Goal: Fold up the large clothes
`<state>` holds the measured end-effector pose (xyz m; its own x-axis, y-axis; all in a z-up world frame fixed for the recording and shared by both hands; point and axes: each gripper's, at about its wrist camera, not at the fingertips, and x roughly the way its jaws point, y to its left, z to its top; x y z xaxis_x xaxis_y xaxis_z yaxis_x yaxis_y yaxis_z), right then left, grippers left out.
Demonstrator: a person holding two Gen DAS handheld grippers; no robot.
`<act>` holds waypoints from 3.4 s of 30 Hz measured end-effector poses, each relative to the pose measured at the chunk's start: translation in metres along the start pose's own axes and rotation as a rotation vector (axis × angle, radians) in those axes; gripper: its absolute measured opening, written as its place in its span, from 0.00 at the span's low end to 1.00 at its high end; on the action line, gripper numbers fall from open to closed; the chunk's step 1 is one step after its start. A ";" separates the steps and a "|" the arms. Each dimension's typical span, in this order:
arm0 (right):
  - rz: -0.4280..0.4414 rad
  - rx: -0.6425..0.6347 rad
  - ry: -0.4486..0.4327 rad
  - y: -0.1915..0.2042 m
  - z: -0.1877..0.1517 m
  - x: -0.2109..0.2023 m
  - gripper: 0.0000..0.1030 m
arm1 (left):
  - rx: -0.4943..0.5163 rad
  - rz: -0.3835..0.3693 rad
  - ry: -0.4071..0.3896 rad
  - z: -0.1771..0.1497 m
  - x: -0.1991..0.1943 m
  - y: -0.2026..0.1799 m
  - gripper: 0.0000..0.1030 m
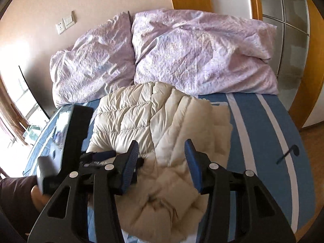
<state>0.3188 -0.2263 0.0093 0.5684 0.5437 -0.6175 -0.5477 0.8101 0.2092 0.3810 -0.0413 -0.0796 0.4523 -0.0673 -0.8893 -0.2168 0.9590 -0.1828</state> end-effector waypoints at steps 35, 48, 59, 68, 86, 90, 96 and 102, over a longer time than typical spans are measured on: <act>-0.119 0.072 0.252 -0.049 -0.042 0.099 0.35 | -0.035 -0.052 -0.053 -0.002 -0.024 0.009 0.71; -0.113 0.081 0.251 -0.052 -0.043 0.102 0.34 | -0.040 0.026 -0.150 0.027 -0.045 0.028 0.71; -0.098 0.093 0.217 -0.055 -0.047 0.097 0.35 | 0.057 0.185 -0.081 0.011 -0.002 0.028 0.78; -0.090 0.107 0.126 -0.049 -0.025 0.059 0.35 | 0.046 0.174 -0.063 0.011 0.009 0.026 0.79; -0.163 0.064 0.136 -0.034 -0.015 0.104 0.34 | 0.042 0.150 -0.073 0.012 0.009 0.030 0.84; -0.168 0.048 0.147 -0.038 -0.024 0.115 0.35 | 0.048 0.150 -0.082 0.013 0.011 0.030 0.85; -0.143 0.066 0.132 -0.044 -0.030 0.123 0.35 | 0.055 0.150 -0.098 0.013 0.016 0.029 0.91; -0.139 0.054 0.083 -0.043 -0.036 0.124 0.35 | 0.070 0.153 -0.129 0.011 0.020 0.026 0.96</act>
<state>0.3906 -0.2021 -0.1032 0.5825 0.4076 -0.7032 -0.4324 0.8880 0.1565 0.3943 -0.0149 -0.0979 0.5268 0.1123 -0.8425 -0.2330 0.9723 -0.0162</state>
